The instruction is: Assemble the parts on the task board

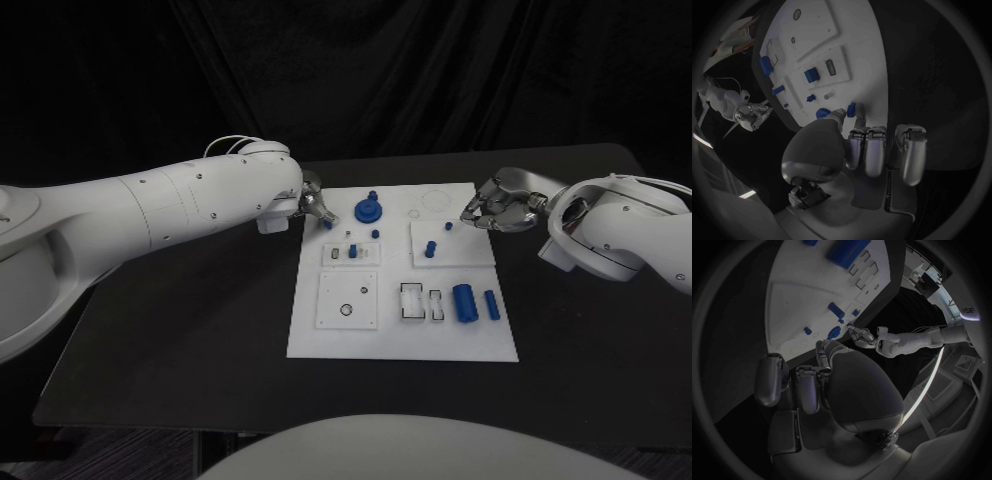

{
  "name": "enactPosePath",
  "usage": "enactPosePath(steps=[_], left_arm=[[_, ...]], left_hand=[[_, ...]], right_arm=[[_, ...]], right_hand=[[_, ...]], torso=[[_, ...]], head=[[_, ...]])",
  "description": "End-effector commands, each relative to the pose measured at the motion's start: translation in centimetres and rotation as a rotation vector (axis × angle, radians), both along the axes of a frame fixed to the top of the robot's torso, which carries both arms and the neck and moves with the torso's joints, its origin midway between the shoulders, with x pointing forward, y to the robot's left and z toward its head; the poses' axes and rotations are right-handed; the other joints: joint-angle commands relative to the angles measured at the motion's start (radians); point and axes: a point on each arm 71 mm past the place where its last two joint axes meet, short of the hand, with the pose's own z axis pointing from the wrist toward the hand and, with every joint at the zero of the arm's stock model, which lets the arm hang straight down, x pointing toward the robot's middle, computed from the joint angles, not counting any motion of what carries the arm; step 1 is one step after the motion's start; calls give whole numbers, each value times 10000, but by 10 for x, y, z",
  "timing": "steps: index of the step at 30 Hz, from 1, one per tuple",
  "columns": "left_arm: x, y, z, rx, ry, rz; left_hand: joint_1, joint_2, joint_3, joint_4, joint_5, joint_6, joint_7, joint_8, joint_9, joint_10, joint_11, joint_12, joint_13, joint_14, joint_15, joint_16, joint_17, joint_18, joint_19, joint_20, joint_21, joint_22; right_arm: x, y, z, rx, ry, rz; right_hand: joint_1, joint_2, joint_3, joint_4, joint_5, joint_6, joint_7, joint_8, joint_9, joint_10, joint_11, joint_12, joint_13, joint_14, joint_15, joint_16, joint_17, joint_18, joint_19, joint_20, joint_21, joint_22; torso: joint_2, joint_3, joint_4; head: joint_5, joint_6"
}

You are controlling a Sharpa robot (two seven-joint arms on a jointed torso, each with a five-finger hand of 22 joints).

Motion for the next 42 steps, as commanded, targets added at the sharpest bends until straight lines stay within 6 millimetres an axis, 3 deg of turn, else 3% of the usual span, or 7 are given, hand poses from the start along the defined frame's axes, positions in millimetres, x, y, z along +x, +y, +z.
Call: enactPosePath(steps=[1,6,13,16,22,26,42], left_arm=[[-1,-2,-1,-69,16,-180],[-1,-2,-2,-49,72,-208],[-2,-3,-2,-46,110,-247],[-2,-3,-3,-41,119,-248],[-3,-3,-3,-6,138,-217],[-4,-2,-3,-4,127,-206],[-17,-4,0,-303,-279,-111]], left_hand=[[129,-16,120,-10,206,-61,-14,58,23,1048,41,35,2632,1056,69,66,2634,82,170,61,-28,2311],[196,-14,240,-55,271,-84,-22,54,33,1048,35,35,2632,1056,63,66,2634,99,103,57,-38,2285],[262,-117,561,-128,698,-87,-33,65,65,1048,23,35,2632,1056,53,66,2634,101,98,44,-58,2280],[293,-212,840,-189,1081,-85,-44,83,99,1048,13,35,2632,1056,45,66,2634,105,85,35,-71,2275],[339,-338,1284,-311,1302,22,-92,183,190,1048,-25,35,2632,1056,19,66,2634,96,129,10,-78,2294],[250,-575,1857,-431,1642,138,-168,432,519,1048,-92,35,2632,1056,-42,66,2634,76,217,-42,-77,2332],[23,-855,2376,-534,1638,256,-238,601,764,1048,-169,35,2632,1056,-115,66,2634,-59,755,-115,-27,2529]], right_arm=[[0,-1,-2,-93,113,-118],[-1,-2,-2,-113,145,-136],[-1,-2,-2,-138,185,-145],[-1,-2,-2,-146,202,-138],[-1,-2,-3,-180,257,-148],[-1,-3,-3,-215,315,-157],[-4,-6,-4,-286,441,-233]], right_hand=[[59,49,52,-12,57,-25,40,-65,13,628,62,-43,2306,780,69,-23,2018,195,-46,-13,-50,1746],[59,49,52,-12,57,-25,40,-65,13,628,62,-43,2306,780,69,-23,2018,195,-46,-13,-50,1746],[59,50,57,-15,57,-33,42,-69,14,622,63,-46,2302,774,70,-37,2005,196,-50,-13,-58,1744],[59,50,57,-15,57,-33,42,-69,14,622,63,-46,2302,774,70,-37,2005,196,-50,-13,-58,1744],[56,51,60,-16,56,-38,45,-72,15,604,65,-59,2287,770,70,-47,1995,199,-56,-12,-74,1740],[53,52,62,-15,56,-40,46,-73,15,605,66,-59,2288,766,71,-55,1987,199,-55,-12,-72,1740],[48,53,63,-14,54,-41,47,-73,17,595,67,-65,2280,766,72,-56,1986,203,-64,-11,-91,1735]], torso=[[1,0,0],[1,1,1],[-3,2,6],[-5,5,-2],[-2,0,-4],[-2,-1,0],[0,-1,-4]], head=[[7,1],[-17,1],[-40,1],[-37,1],[-59,1],[-57,1],[-3,1]])
